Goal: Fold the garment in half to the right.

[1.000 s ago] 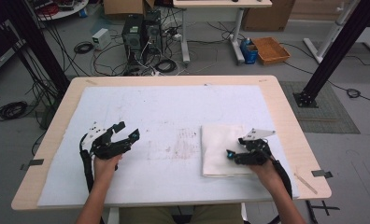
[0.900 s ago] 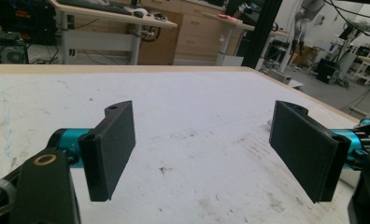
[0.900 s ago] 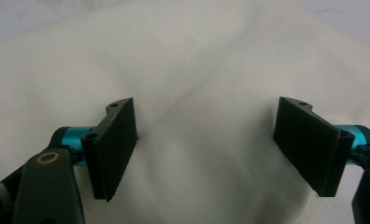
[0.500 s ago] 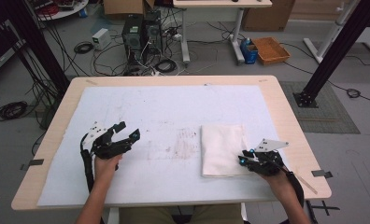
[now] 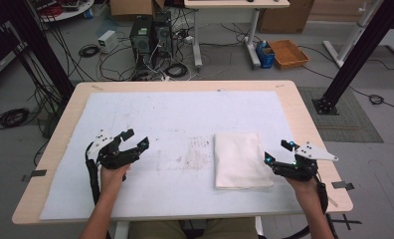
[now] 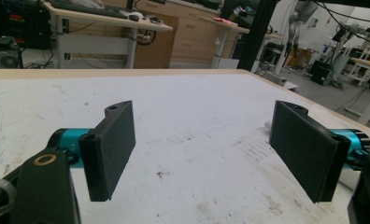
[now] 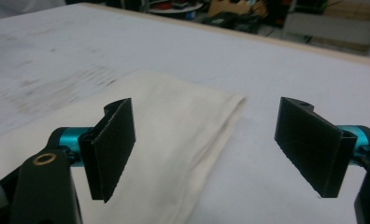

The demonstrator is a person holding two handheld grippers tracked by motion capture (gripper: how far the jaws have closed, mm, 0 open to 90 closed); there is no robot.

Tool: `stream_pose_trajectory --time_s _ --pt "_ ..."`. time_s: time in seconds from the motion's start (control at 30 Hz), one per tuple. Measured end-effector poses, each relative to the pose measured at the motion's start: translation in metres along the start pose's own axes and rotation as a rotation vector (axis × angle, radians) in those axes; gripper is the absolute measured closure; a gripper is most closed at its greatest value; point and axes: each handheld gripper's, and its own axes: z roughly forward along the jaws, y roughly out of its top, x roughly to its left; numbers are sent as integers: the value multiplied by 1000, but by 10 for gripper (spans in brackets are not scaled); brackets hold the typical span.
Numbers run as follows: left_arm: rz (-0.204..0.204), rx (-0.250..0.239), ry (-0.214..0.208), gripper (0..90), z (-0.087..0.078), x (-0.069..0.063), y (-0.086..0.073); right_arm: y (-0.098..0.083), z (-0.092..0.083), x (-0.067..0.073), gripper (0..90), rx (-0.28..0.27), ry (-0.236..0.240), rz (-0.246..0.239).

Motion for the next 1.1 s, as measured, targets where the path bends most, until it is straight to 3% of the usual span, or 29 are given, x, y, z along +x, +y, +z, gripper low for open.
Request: stream_pose_trajectory --time_s 0.13,0.37,0.63,0.77,0.97,1.1 --pt "5 4 8 226 -2 0 0 4 -2 -2 186 -26 -49 -20" --pt "11 -4 17 226 -3 -1 2 3 -9 -3 186 -32 -58 -30" --pt "-10 -14 18 226 1 2 1 -1 -11 -4 186 -13 -60 -29" --pt "5 -7 24 226 -1 -1 1 -3 -7 -6 186 -9 -49 -16" --pt "62 27 23 226 -1 -6 0 -6 -2 -7 186 11 -44 -8" --pt "63 21 20 226 -4 -7 -1 -4 -2 -7 186 15 -48 -14"
